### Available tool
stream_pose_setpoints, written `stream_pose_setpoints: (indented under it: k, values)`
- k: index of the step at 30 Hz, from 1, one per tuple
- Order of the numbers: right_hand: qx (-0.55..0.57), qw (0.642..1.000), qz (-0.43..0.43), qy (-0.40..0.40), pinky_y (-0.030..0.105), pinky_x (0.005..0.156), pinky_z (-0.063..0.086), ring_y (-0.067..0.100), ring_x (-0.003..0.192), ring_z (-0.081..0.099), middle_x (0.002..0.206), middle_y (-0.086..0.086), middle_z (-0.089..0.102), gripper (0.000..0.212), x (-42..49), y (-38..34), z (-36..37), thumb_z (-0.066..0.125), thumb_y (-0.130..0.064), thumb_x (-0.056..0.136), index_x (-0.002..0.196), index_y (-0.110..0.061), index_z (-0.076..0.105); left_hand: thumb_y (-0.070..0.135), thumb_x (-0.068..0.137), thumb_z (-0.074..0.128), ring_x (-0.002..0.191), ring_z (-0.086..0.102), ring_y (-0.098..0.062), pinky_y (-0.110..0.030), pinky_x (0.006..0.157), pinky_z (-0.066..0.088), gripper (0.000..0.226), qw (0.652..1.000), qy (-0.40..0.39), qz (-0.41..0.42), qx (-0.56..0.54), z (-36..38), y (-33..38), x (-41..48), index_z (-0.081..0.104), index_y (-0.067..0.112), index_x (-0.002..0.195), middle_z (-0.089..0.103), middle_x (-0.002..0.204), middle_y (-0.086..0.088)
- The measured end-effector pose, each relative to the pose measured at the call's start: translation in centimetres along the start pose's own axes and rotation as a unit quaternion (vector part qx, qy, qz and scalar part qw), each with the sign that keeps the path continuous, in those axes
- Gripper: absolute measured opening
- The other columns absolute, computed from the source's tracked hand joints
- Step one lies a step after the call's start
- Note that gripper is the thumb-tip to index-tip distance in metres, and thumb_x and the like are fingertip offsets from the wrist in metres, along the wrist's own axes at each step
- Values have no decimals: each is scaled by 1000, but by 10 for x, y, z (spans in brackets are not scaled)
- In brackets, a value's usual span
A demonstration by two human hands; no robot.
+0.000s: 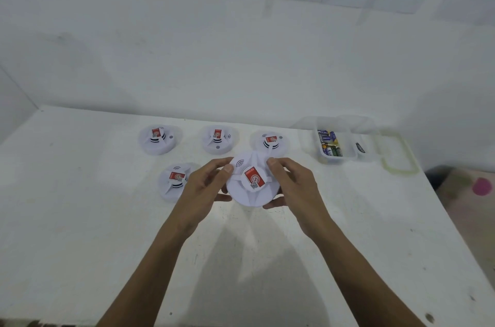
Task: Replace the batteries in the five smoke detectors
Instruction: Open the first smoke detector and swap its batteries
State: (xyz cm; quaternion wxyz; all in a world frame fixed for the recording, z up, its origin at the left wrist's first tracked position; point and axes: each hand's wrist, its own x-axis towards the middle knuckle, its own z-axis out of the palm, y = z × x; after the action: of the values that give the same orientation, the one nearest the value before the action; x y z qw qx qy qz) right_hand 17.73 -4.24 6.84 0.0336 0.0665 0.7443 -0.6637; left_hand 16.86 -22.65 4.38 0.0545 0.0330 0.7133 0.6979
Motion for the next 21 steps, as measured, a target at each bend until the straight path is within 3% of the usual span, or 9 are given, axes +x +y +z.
stream_pose_setpoints:
  k: [8,13,21]
  values:
    - [-27,1000,0,0,45,63,61,20,89,71,101,3,71,24,-1,6,1,54,-36,95,107,-16,63,28,95,49,91,70,-5,-20,66,56,17,1000,7,2,17,1,1,-2,59,38,104,72,88,24]
    - [-23,1000,6,-7,50,65,60,23,88,71,101,5,71,26,-1,6,0,54,-35,95,107,-14,63,38,89,51,94,70,-11,-24,69,57,21,1000,1,6,11,-1,0,-2,61,37,107,73,95,18]
    - [-23,1000,8,-12,43,63,61,20,86,71,100,2,71,24,-2,6,1,54,-34,95,107,-16,63,41,85,51,93,70,-9,-24,69,57,25,1000,0,9,10,-2,-2,-3,60,37,108,72,93,21]
